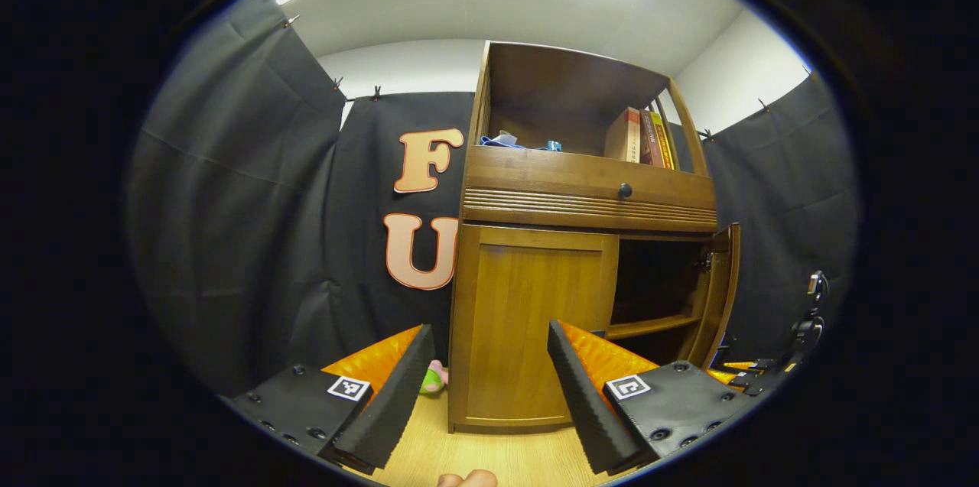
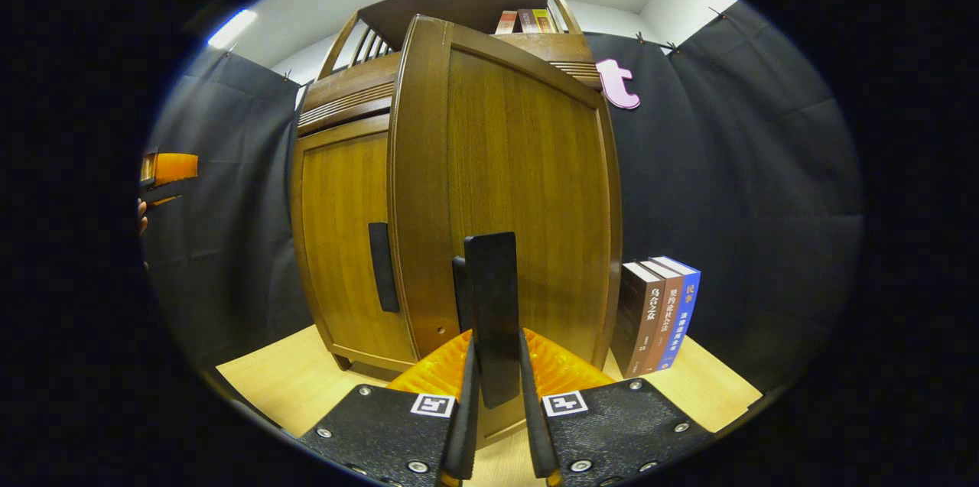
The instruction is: Open the right door of the double-door shoe cabinet with the right hand, and open the left door with the left hand.
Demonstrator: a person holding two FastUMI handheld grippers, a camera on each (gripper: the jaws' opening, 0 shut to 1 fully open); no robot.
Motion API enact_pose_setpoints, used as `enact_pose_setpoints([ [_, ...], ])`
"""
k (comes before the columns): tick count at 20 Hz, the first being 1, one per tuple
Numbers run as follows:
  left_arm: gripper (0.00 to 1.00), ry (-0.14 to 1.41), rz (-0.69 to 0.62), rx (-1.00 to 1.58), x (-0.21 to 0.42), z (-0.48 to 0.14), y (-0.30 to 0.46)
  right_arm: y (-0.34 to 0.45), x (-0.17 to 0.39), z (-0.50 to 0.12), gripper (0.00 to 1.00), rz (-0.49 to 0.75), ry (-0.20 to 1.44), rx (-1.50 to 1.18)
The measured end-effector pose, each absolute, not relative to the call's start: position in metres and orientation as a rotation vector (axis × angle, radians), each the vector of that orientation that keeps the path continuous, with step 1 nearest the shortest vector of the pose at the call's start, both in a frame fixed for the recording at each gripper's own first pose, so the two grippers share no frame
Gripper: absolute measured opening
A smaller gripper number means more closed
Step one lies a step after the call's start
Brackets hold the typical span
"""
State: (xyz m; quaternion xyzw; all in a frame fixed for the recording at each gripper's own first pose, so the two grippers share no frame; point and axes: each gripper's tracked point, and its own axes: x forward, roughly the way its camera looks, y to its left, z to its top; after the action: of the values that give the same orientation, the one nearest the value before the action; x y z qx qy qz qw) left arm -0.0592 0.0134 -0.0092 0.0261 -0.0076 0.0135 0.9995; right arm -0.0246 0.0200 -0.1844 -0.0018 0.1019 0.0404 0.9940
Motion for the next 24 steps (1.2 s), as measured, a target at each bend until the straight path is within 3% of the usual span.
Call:
enact_pose_setpoints([
  [1, 0.95, -0.014, 0.022, 0.053, -0.059, -0.01, 0.012, 0.017, -0.027, -0.185, 0.17, 0.077, 0.207, 0.001],
  [2, 0.95, -0.013, 0.018, 0.054, -0.06, -0.01, 0.009, 0.014, -0.031, -0.184, 0.25, 0.074, 0.208, 0.006],
  [5, 0.96, -0.011, 0.013, 0.054, -0.059, -0.011, 0.006, 0.004, -0.037, -0.182, 0.23, 0.06, 0.207, 0.009],
  [6, 0.96, -0.01, 0.011, 0.053, -0.06, -0.012, 0.005, 0.001, -0.039, -0.182, 0.32, 0.053, 0.205, 0.006],
  [7, 0.95, -0.008, 0.011, 0.052, -0.06, -0.012, 0.004, -0.003, -0.042, -0.182, 0.22, 0.046, 0.205, 0.003],
  [8, 0.96, -0.006, 0.011, 0.053, -0.059, -0.012, 0.004, -0.007, -0.044, -0.181, 0.21, 0.039, 0.204, 0.0],
  [9, 0.96, -0.006, 0.011, 0.053, -0.059, -0.013, 0.004, -0.011, -0.046, -0.181, 0.31, 0.032, 0.204, 0.0],
  [10, 0.96, -0.006, 0.01, 0.053, -0.06, -0.013, 0.003, -0.015, -0.049, -0.18, 0.19, 0.025, 0.202, -0.003],
  [11, 0.96, -0.008, 0.009, 0.052, -0.06, -0.013, 0.001, -0.018, -0.051, -0.18, 0.18, 0.016, 0.202, -0.003],
  [12, 0.96, -0.009, 0.007, 0.051, -0.061, -0.012, 0.0, -0.022, -0.053, -0.179, 0.28, 0.005, 0.204, -0.004],
  [13, 0.96, -0.011, 0.004, 0.05, -0.061, -0.011, -0.002, -0.028, -0.055, -0.178, 0.05, -0.005, 0.204, -0.008],
  [14, 0.96, -0.012, -0.001, 0.049, -0.061, -0.011, -0.003, -0.031, -0.057, -0.178, 0.14, -0.013, 0.203, -0.013],
  [23, 0.97, -0.01, -0.022, 0.06, -0.064, -0.011, -0.018, -0.069, -0.067, -0.173, 0.1, -0.064, 0.198, -0.021],
  [24, 0.96, -0.014, -0.023, 0.062, -0.064, -0.01, -0.019, -0.073, -0.068, -0.174, 0.2, -0.07, 0.198, -0.022],
])
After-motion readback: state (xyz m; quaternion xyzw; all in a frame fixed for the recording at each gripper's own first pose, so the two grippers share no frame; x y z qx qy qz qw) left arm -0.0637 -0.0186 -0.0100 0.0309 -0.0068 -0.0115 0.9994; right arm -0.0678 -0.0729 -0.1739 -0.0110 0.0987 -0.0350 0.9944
